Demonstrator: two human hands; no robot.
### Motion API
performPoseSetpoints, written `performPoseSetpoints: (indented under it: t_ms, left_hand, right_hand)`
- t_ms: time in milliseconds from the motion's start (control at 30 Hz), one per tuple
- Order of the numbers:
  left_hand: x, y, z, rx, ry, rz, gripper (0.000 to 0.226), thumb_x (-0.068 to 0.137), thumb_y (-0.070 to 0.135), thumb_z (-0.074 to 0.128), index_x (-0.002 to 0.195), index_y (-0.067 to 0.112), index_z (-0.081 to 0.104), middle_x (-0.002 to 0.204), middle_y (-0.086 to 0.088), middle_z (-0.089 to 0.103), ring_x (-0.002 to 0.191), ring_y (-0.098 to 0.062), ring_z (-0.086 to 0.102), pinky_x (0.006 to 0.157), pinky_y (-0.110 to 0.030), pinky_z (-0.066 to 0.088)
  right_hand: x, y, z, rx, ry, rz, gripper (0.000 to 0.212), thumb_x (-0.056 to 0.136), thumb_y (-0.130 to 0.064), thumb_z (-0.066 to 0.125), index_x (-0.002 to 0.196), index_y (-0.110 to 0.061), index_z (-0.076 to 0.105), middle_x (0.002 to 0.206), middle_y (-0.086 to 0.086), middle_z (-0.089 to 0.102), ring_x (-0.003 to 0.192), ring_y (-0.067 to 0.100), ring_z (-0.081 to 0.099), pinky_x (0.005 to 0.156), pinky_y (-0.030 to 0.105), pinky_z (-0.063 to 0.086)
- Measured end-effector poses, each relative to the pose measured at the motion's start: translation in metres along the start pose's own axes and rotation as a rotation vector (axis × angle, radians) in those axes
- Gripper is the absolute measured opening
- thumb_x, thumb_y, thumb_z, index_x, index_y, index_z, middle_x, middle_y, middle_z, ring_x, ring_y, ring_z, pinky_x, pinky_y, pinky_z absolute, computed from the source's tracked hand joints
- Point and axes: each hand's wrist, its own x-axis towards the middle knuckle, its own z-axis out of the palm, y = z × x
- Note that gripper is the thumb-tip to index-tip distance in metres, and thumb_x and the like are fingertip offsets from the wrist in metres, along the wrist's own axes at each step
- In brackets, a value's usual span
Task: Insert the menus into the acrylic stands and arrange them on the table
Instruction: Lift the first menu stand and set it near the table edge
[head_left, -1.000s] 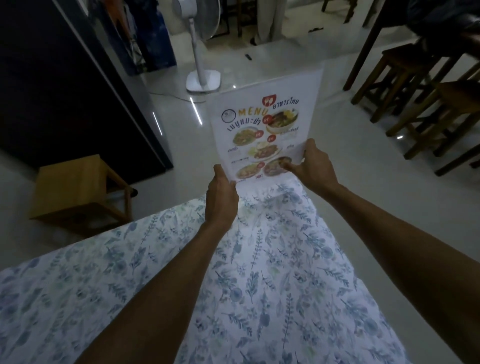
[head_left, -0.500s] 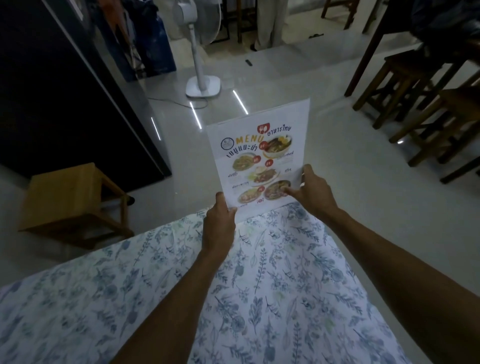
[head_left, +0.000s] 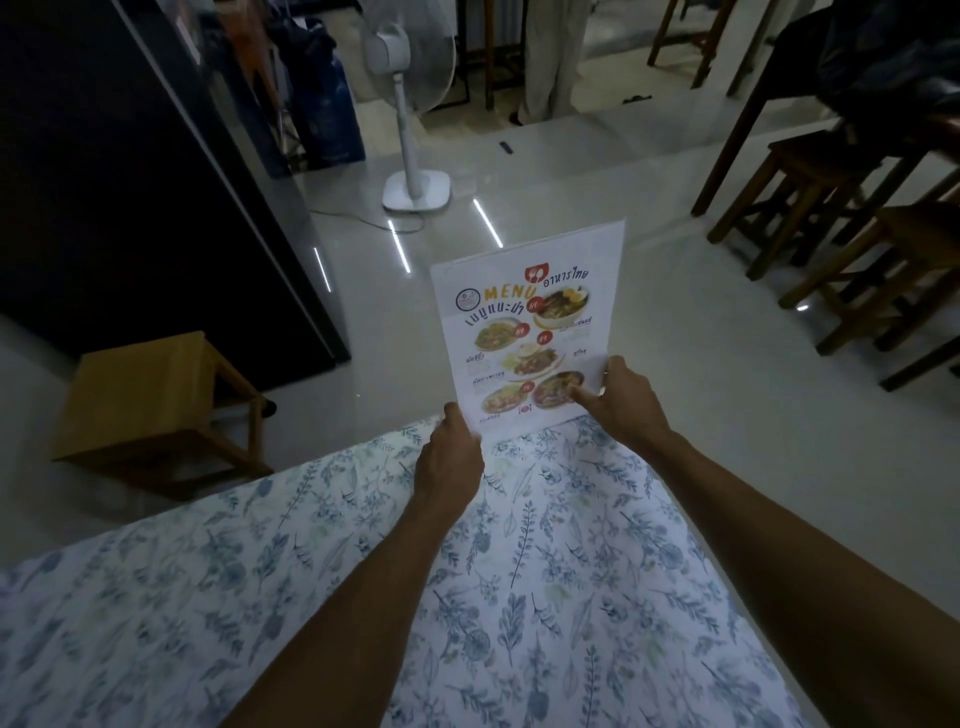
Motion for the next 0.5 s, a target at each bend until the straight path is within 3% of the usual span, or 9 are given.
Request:
performPoseSetpoints:
  t_ms: [167, 500]
  left_hand:
    - [-0.020, -0.006, -0.018, 0.029, -0.006, -0.026, 0.041, 0.098, 0.031, 0.054, 0.130, 0.009, 0.039, 0.128, -0.015, 0.061, 0.107, -0.036, 0.063, 0.082, -0.044, 0.051]
    - [-0.103, -0.012, -0.077, 0.053, 0.078, -0.015, 0.047, 0.097, 0.041, 0.052, 0.132, 0.012, 0.039, 0.124, -0.012, 0.060, 0.102, -0.030, 0.063, 0.076, -0.037, 0.049]
  right_hand:
    - [-0.018, -0.007, -0.004, -0.051, -0.017, 0.061, 0.074, 0.083, -0.052, 0.074, 0.131, -0.002, 0.048, 0.129, 0.020, 0.062, 0.112, 0.037, 0.063, 0.087, 0.045, 0.055]
    - [-0.094, -0.048, -0.022, -0.130, -0.047, -0.032, 0.073, 0.087, -0.053, 0.069, 0.137, -0.005, 0.047, 0.130, 0.017, 0.065, 0.116, 0.035, 0.063, 0.090, 0.043, 0.055]
